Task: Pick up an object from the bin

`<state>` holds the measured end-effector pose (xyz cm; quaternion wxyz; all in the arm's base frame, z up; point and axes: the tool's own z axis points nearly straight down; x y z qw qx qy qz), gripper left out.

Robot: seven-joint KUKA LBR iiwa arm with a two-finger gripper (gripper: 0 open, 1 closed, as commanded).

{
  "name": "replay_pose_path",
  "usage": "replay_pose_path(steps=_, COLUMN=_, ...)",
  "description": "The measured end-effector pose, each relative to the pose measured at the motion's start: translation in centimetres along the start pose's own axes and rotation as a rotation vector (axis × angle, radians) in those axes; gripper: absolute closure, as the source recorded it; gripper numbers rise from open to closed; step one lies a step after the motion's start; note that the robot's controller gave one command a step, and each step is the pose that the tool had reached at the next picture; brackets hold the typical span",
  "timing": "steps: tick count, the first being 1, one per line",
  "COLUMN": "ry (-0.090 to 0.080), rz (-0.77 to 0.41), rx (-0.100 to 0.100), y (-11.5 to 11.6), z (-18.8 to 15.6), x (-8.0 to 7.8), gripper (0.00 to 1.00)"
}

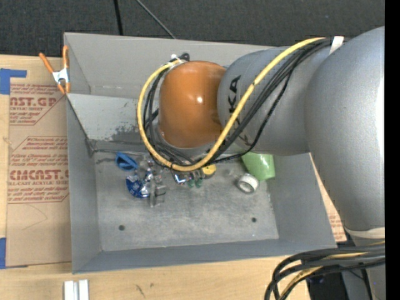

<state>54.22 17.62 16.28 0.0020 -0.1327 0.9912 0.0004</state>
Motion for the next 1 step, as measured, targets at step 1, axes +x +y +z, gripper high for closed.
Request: replay_pose_path(steps=1, ry=-0.001, rz=0.000, rx=0.000, y=0.02, z=-1.98, x=-0.12, gripper=1.00)
